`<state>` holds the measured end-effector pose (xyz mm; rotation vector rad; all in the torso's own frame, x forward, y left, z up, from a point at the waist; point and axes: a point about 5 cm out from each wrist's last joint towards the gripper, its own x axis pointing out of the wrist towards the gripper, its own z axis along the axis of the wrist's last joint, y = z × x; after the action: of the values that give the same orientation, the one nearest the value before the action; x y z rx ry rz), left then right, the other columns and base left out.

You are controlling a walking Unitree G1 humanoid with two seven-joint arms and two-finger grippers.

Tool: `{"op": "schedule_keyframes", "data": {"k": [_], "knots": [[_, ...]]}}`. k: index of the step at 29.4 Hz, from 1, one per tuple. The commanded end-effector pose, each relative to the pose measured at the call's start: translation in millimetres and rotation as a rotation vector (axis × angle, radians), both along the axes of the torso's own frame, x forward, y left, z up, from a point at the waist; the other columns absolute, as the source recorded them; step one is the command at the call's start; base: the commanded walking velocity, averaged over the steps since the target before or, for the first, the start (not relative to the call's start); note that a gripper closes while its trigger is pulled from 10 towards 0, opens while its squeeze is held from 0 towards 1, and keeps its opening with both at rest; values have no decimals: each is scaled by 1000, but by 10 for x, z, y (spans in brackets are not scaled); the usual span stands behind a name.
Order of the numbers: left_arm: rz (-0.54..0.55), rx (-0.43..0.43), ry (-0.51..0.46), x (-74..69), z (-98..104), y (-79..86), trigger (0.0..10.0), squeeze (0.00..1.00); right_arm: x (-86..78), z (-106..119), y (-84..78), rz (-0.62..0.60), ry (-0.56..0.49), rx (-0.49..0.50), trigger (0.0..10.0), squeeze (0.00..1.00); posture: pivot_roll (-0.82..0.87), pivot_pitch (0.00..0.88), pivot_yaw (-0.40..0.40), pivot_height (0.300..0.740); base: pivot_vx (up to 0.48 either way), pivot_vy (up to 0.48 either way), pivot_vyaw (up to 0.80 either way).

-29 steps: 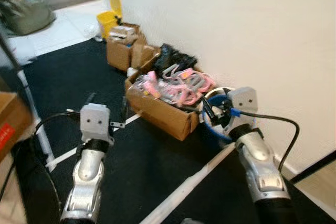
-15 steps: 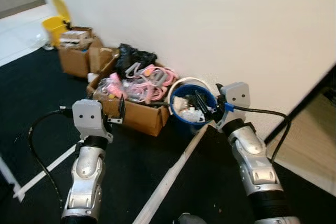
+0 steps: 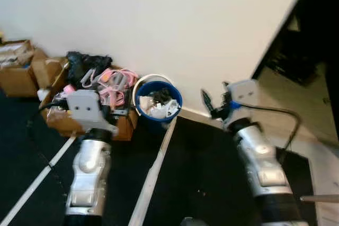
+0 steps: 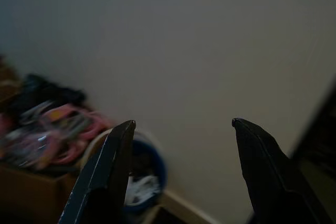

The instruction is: Picking trash to rubbish bin

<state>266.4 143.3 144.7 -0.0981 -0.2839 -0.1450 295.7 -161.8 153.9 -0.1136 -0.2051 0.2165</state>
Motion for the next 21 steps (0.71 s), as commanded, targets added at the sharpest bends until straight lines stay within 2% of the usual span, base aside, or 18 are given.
{"op": "schedule_keyframes", "data": {"k": [1, 6, 14, 21], "knots": [[5, -19, 28, -37, -38, 13, 10000, 0, -44, -36, 52, 13, 23, 9, 10000, 0, -13, 0, -24, 740, 0, 0, -769], [1, -26, 72, -85, -72, 22, 10000, 0, -82, -93, 80, 27, 43, 6, 10000, 0, -13, 0, -9, 740, 0, 0, -753], [-30, -31, 78, -21, -75, -32, 10000, 0, -47, -88, 37, 14, 65, 10, 10000, 0, -16, 0, -21, 740, 0, 0, -754], [-86, -16, 87, -26, -89, -54, 10000, 0, 5, -158, 44, 10, 96, 34, 10000, 0, -3, 0, -16, 740, 0, 0, -759]]}}
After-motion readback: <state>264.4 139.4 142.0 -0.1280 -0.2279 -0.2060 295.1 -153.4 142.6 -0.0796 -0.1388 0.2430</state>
